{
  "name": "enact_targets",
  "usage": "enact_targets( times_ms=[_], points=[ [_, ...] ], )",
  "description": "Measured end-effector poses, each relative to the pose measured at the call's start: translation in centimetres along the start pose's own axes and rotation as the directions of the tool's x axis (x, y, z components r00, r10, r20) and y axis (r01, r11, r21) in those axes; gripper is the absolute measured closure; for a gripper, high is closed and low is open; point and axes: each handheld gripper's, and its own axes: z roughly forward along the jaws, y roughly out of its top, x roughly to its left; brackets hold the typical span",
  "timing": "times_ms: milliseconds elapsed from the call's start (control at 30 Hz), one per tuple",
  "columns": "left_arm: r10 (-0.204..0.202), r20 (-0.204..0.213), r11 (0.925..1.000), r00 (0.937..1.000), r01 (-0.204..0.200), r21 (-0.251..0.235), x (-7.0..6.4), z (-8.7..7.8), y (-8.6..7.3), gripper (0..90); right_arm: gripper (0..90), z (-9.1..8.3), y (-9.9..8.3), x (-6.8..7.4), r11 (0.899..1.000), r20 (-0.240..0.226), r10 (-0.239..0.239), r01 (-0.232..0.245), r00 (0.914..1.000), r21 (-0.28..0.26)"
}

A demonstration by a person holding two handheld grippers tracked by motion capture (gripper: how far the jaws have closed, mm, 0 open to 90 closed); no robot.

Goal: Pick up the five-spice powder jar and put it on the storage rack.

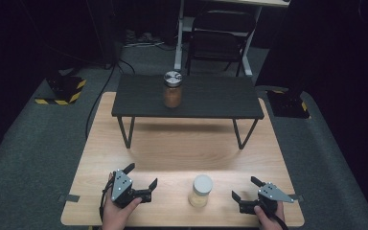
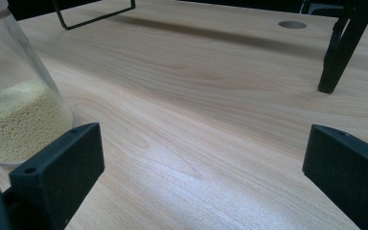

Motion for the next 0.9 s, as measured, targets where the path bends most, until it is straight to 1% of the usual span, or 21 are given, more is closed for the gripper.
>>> enact_targets(
  times_ms=[33, 67, 100, 133, 167, 200, 233, 400, 433, 467, 633, 667, 733, 900],
  points=[
    [-0.004, 0.002, 0.9999, 1.0000, 0.004, 0.010, 0.01, 0.00, -0.14, 0.4, 0.1, 0.00, 0.00, 0.00, 1.000, 0.000, 0.000, 0.000, 1.0000, 0.000],
    [0.008, 0.005, 0.9995, 1.0000, -0.008, 0.030, -0.11, 0.04, -0.33, 0.4, 0.1, 0.00, 0.00, 0.00, 1.000, 0.000, 0.001, -0.001, 1.0000, 0.000],
    [0.008, 0.005, 0.9995, 1.0000, -0.008, 0.030, -0.11, 0.04, -0.33, 0.4, 0.1, 0.00, 0.00, 0.00, 1.000, 0.000, 0.001, -0.001, 1.0000, 0.000],
    [0.018, 0.010, 0.9987, 0.9998, -0.018, 0.047, -0.14, 0.09, -0.52, 0.4, 0.1, 0.01, 0.02, 0.01, 1.000, 0.001, 0.001, -0.001, 1.0000, 0.001],
    [0.018, 0.010, 0.9987, 0.9998, -0.018, 0.047, -0.14, 0.09, -0.52, 0.4, 0.1, 0.01, 0.02, 0.01, 1.000, 0.001, 0.001, -0.001, 1.0000, 0.001],
    [0.030, 0.009, 0.9975, 0.9995, -0.031, 0.064, -0.15, 0.14, -0.64, 0.4, 0.1, 0.03, 0.05, 0.02, 1.000, 0.000, 0.000, 0.000, 1.0000, 0.003],
    [0.030, 0.009, 0.9975, 0.9995, -0.031, 0.064, -0.15, 0.14, -0.64, 0.4, 0.1, 0.03, 0.05, 0.02, 1.000, 0.000, 0.000, 0.000, 1.0000, 0.003],
    [0.024, 0.010, 0.9953, 0.9997, -0.025, 0.094, -0.08, 0.27, -0.81, 0.4, 0.1, 0.03, 0.06, 0.12, 1.000, 0.000, -0.003, 0.003, 1.0000, 0.003],
    [0.028, 0.006, 0.9950, 0.9996, -0.028, 0.096, -0.19, 0.28, -0.78, 0.4, 0.1, 0.02, 0.07, 0.16, 1.000, 0.000, -0.003, 0.003, 1.0000, 0.004],
    [0.041, 0.014, 0.9948, 0.9991, -0.042, 0.093, -0.24, 0.26, -0.84, 0.4, 0.1, 0.03, 0.10, 0.19, 1.000, 0.001, -0.005, 0.005, 1.0000, 0.006],
    [0.050, 0.020, 0.9938, 0.9986, -0.052, 0.099, -0.31, 0.30, -0.74, 0.4, 0.2, 0.07, 0.18, 0.36, 1.000, 0.007, -0.007, 0.006, 1.0000, 0.011],
    [0.058, 0.017, 0.9926, 0.9982, -0.059, 0.106, -0.41, 0.37, -0.61, 0.4, 0.1, 0.06, 0.18, 0.43, 1.000, 0.009, -0.005, 0.004, 0.9999, 0.011],
    [0.060, 0.009, 0.9920, 0.9982, -0.060, 0.111, -0.61, 0.43, -0.55, 0.4, 0.2, 0.06, 0.19, 0.48, 1.000, 0.009, -0.007, 0.007, 0.9999, 0.013],
    [0.060, 0.007, 0.9914, 0.9982, -0.060, 0.116, -0.65, 0.48, -0.47, 0.4, 0.2, 0.10, 0.26, 0.55, 1.000, 0.008, -0.011, 0.011, 0.9999, 0.016]
  ],
)
